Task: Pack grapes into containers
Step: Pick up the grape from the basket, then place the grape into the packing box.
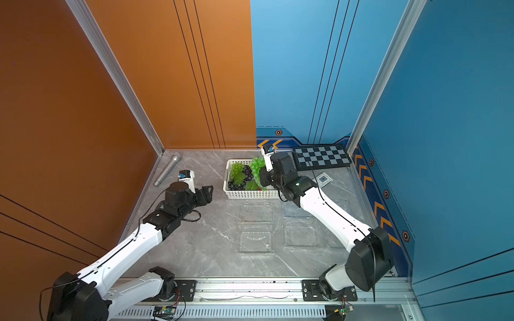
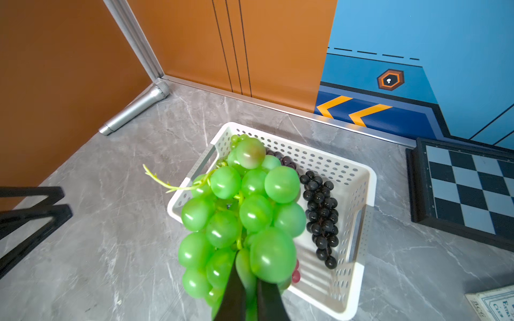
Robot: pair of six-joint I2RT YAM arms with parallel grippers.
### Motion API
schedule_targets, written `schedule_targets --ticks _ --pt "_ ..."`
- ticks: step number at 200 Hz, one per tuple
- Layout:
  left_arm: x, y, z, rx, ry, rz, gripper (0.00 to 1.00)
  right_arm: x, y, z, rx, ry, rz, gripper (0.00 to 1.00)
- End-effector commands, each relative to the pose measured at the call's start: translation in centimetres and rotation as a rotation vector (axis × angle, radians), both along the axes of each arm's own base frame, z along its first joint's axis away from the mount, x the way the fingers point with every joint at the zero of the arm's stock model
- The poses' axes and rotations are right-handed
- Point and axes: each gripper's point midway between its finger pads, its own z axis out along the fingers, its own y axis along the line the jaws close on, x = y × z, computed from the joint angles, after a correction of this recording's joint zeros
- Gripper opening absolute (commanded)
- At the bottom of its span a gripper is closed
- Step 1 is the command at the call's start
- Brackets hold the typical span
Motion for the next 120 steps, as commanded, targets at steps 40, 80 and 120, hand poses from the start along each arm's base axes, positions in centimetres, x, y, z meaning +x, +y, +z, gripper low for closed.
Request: schedule_targets --ticks 40,80,120 --pt "-1.7 0.7 -0.9 0.024 0.039 0.016 0.75 -8.2 0.4 0.7 -0.038 -0.014 0.056 0.00" --pt "-2.4 1.1 -0.6 0.019 0.027 0.026 0.75 -12.9 -0.2 -1.6 -0.087 0.022 0.062 0.00" --pt "-2.7 1.2 -0.6 0.015 0.028 0.029 0.75 -15.9 -1.2 -3.9 -0.116 0.056 0.050 0.00"
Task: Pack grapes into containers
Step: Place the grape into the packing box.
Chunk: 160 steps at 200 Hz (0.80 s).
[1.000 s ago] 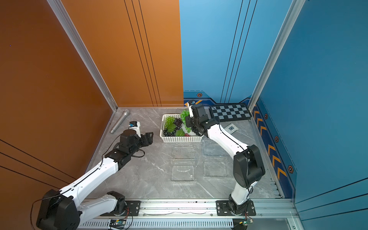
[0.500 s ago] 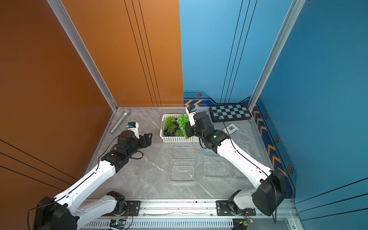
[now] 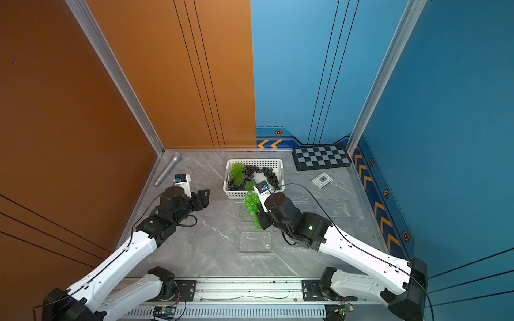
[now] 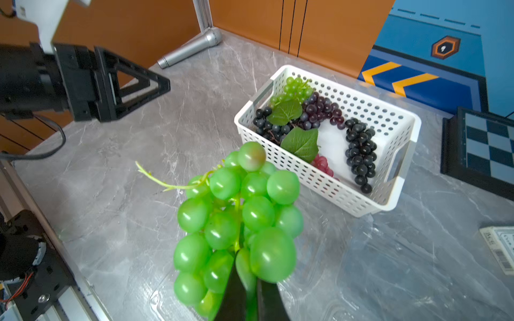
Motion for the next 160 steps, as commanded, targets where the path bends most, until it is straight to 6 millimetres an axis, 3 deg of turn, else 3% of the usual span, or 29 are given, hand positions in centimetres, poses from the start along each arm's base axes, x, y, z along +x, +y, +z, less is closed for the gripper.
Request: schedule_targets --ticks 1,60,160 --pt "-0.7 0.2 -0.9 0.006 0.029 0.015 0.75 -0.8 -1.9 -1.0 -0.024 0.013 -0.083 0.00" --pt "-1.0 0.2 -1.2 0.007 0.037 0.012 0.75 -2.7 -2.0 -4.1 -0.087 0.055 -0.078 0.00" --pt "-1.3 0.1 -1.2 0.003 0.038 0.014 0.75 -2.9 -0.1 -8.3 -0.207 0.089 -0.063 0.00"
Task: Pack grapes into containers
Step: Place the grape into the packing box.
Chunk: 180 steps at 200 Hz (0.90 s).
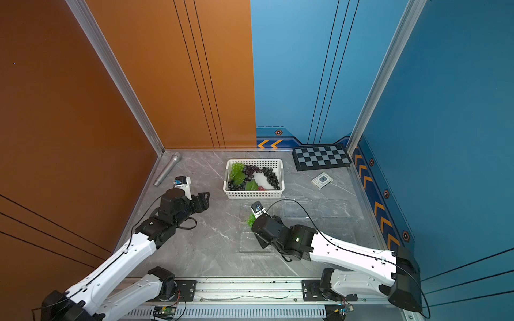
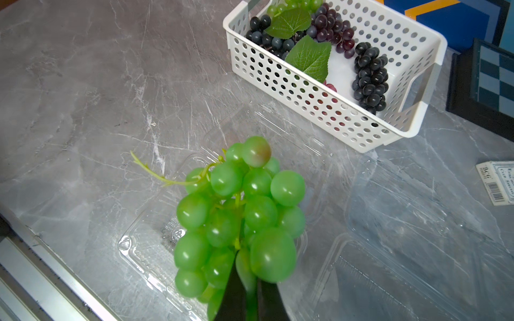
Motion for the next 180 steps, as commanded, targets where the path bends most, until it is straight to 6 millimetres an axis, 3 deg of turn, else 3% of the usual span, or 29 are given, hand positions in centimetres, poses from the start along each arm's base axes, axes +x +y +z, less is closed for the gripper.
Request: schedule_targets --ticks 1,70,103,126,180 --pt "-0.5 0.1 -0.3 0.000 0.006 0.013 0.75 0.3 0.1 -0.8 -0.004 -0.008 -0.030 0.00" --pt "-0.5 0.2 -0.3 0.002 0.005 0.013 0.75 0.2 1.9 -4.3 -0.041 0.047 -0.005 0.00" --pt "-0.5 0.2 -0.3 0.004 0.005 0.019 0.75 0.1 2.5 -5.8 -0.068 0.074 0.007 0.14" --pt "-0.4 0.1 -0.3 0.003 0.007 0.013 0.75 0.1 2.7 -5.5 -0.056 0.072 0.005 0.28" --pt "-0.4 0.2 -0.4 0.008 0.007 0.016 0.75 0.3 2.4 -3.4 -0.001 0.035 -0.003 0.43"
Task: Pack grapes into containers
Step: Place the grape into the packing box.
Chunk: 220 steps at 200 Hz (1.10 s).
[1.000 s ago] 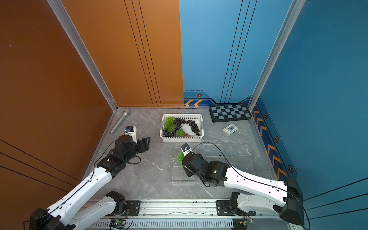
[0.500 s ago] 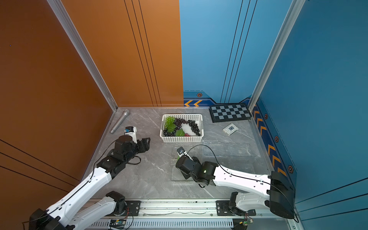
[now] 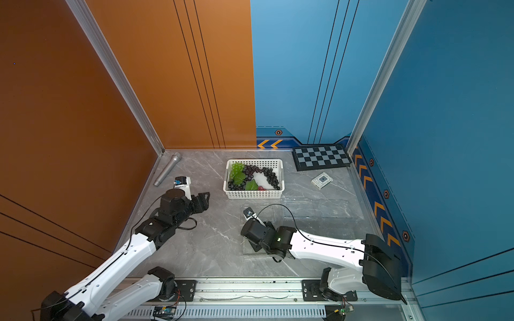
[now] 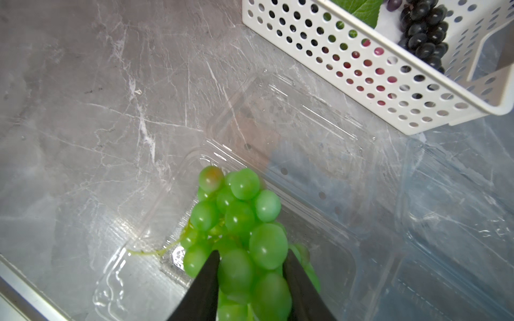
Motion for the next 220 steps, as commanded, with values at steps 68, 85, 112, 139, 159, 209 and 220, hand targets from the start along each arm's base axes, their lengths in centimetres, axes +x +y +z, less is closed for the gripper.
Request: schedule_targets --ticks 68,85,112,139,159,209,220 --pt "-0.6 0.3 -1.1 0.001 0.023 0.017 0.75 -0.1 0.3 1.8 0.092 -0.017 -0.006 0.53" --pt "-0.4 0.0 -0.9 -0.002 0.022 0.010 0.75 0.2 0.1 3.1 0.136 -0.034 -0.016 0.54" --pt "-0.2 -0.4 -1.2 -0.003 0.034 -0.005 0.75 0.6 -0.2 5.6 0.238 -0.043 -0.021 0.56" --pt "0.3 -0.7 -1.3 -0.007 0.030 -0.010 0.75 2.1 -1.4 7.8 0.306 -0.078 -0.051 0.59" --pt "0.8 -0.8 -1.2 -0.013 0.025 -0.008 0.75 4.3 -2.7 8.8 0.343 -0.099 -0.101 0.60" --pt "2.5 -2.2 -1.6 -0.027 0.036 -0.037 0.75 12.2 -6.1 8.7 0.354 -0.110 -0.253 0.61" --pt "2.9 -2.4 -1.8 -0.022 0.047 -0.042 0.75 13.8 -6.1 8.5 0.348 -0.109 -0.259 0.61"
